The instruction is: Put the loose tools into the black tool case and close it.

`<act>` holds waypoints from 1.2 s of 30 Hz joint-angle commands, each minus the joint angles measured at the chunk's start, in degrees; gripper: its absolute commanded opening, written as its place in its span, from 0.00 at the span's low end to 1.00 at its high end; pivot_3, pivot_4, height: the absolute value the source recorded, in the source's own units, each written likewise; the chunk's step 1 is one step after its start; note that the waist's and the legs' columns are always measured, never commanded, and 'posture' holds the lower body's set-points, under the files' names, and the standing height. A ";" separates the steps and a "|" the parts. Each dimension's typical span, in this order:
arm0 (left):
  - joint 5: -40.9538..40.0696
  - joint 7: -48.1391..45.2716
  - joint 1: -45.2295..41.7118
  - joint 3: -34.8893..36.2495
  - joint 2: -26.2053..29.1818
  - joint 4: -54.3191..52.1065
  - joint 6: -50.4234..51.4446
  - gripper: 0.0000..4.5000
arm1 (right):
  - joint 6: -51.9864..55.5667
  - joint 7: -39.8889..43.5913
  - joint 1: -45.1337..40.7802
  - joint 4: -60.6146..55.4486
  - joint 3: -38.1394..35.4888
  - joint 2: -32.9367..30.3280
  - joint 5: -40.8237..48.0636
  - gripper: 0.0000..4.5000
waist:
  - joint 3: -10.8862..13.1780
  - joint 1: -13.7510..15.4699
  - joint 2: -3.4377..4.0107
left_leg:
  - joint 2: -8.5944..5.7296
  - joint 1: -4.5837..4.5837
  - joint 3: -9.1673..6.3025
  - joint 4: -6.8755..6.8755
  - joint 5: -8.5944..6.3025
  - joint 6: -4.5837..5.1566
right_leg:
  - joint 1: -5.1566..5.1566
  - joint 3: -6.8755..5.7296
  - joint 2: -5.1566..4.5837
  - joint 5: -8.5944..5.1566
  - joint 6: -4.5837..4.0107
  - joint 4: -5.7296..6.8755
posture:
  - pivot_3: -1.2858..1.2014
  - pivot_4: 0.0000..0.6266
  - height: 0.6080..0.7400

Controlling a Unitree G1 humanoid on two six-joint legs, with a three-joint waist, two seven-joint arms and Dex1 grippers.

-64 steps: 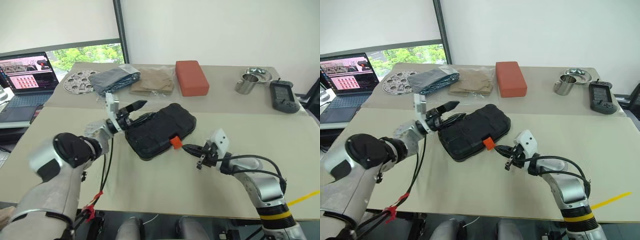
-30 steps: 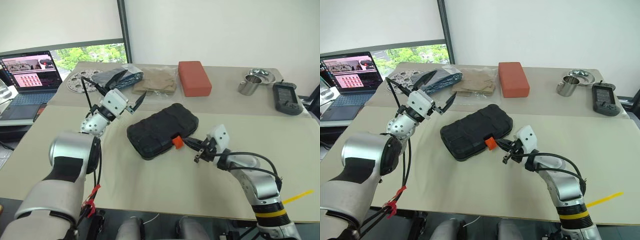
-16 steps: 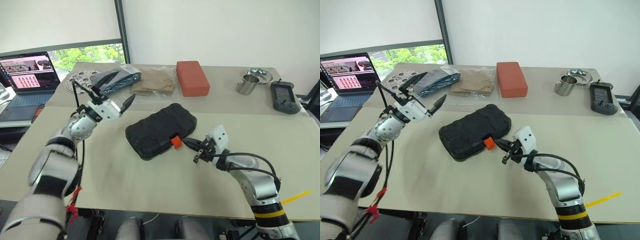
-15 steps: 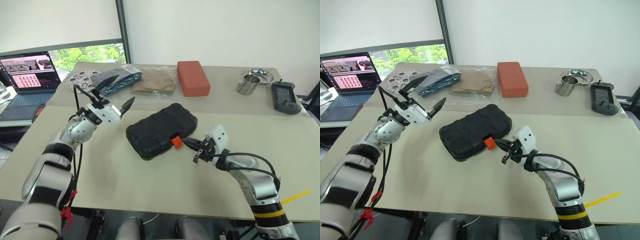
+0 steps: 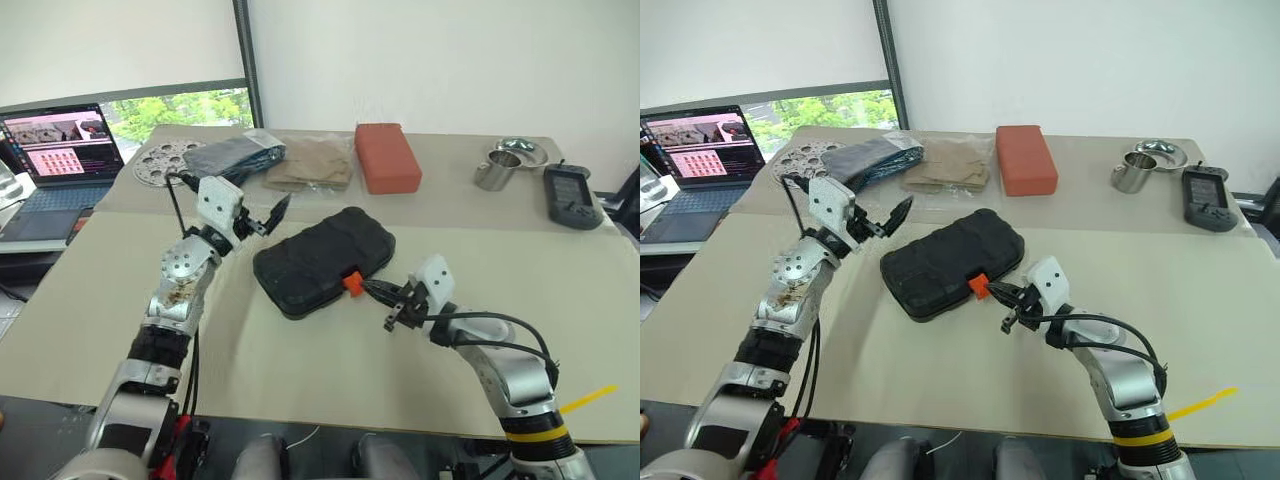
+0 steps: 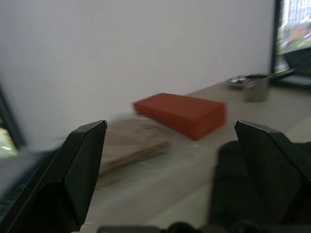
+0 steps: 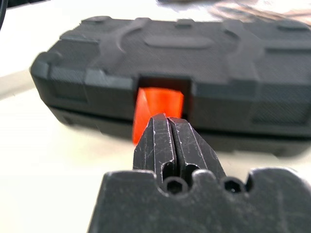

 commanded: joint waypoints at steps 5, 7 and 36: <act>-7.23 -13.44 0.45 1.00 4.48 -8.54 18.28 1.00 | 0.68 0.20 0.39 -3.10 0.19 -1.12 0.11 0.01 | 0.01 -0.07 -0.01 | 0.02 0.25 -0.04 -0.05 0.04 -0.06 | 0.28 0.15 0.17 0.00 0.00 -0.03 | 0.52 0.24 1.00; -3.74 -15.89 -0.18 -0.89 6.11 -6.99 19.21 1.00 | 2.18 -0.15 0.35 -3.81 0.71 -0.91 0.49 0.13 | 0.02 -0.06 -0.02 | 0.08 0.33 -0.09 -0.06 0.03 -0.05 | 0.49 0.56 0.47 -0.02 -0.01 -0.15 | 0.52 0.24 1.00; 15.75 -24.73 -2.66 -6.51 1.56 1.05 16.29 1.00 | 14.92 -11.38 -2.54 -8.25 3.69 3.64 -2.13 0.65 | 0.04 0.51 -0.05 | -0.08 0.15 -0.29 -0.08 0.00 0.01 | 0.62 1.54 0.81 -0.09 0.01 -0.38 | 0.52 0.24 1.00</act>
